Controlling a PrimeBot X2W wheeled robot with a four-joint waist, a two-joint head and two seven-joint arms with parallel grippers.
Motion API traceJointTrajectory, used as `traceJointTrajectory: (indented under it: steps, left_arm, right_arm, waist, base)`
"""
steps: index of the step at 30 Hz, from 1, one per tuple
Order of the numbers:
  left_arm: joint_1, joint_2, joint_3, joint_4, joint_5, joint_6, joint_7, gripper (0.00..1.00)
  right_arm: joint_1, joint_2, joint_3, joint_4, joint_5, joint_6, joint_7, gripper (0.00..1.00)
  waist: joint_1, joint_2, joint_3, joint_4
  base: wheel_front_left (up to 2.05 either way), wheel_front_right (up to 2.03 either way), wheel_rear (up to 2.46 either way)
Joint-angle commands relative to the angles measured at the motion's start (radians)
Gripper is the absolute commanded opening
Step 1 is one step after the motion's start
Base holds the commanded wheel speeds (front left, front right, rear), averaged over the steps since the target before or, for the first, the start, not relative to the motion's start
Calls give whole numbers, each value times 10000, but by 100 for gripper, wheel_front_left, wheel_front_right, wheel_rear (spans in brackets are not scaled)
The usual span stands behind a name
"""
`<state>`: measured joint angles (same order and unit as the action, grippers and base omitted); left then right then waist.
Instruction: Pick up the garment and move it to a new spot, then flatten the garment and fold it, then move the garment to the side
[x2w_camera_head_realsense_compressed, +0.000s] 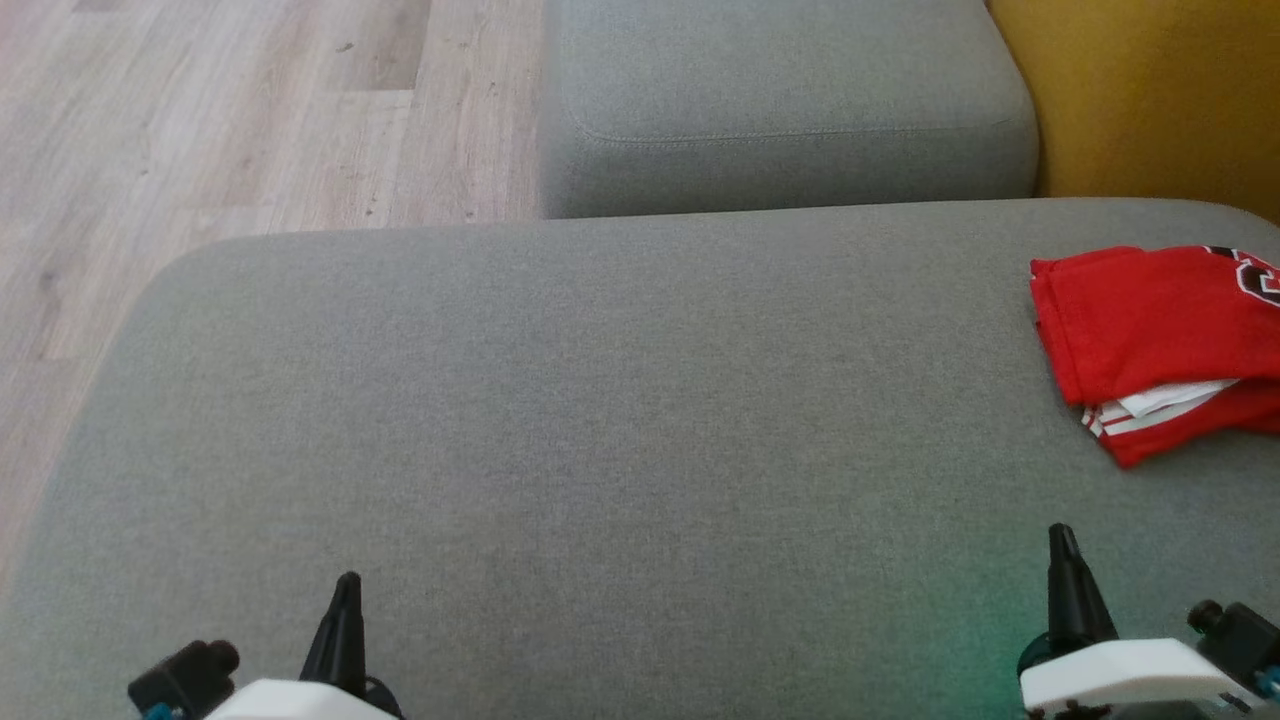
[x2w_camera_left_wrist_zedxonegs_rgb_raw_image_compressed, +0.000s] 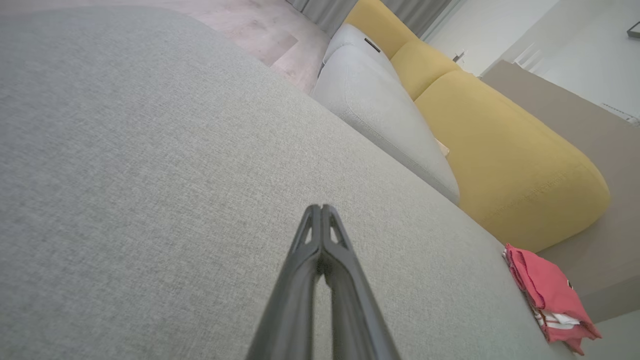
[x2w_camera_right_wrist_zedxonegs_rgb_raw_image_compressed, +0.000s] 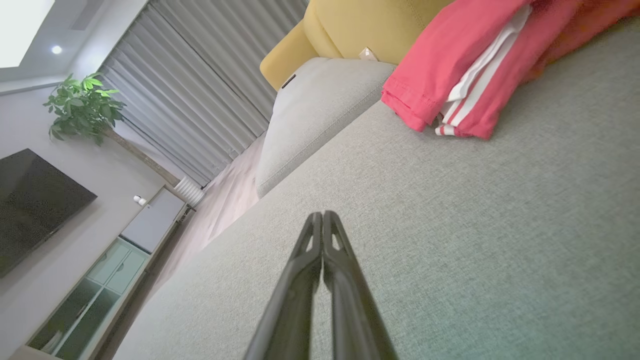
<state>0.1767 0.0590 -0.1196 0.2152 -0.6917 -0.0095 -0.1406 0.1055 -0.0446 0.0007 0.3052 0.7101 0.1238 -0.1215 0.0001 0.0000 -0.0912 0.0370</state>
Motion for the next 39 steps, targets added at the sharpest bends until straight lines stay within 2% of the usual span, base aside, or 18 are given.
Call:
traceJointTrajectory:
  steps: [1,39]
  left_arm:
    - [-614,127,256,-285,-425,-107,103,0]
    - [-1720,141,1130,-1,-4953,-661,1190,0]
  right_arm:
    - [-568,-59,-10,-356,415,28,126,0]
    - [-1352,-76,-558,-482,4734,49,1223,0]
  waist:
    - [-1,0,29,-12]
    - [-1,0,488,-192]
  base:
    - [0,0,0]
    - [0,0,0]
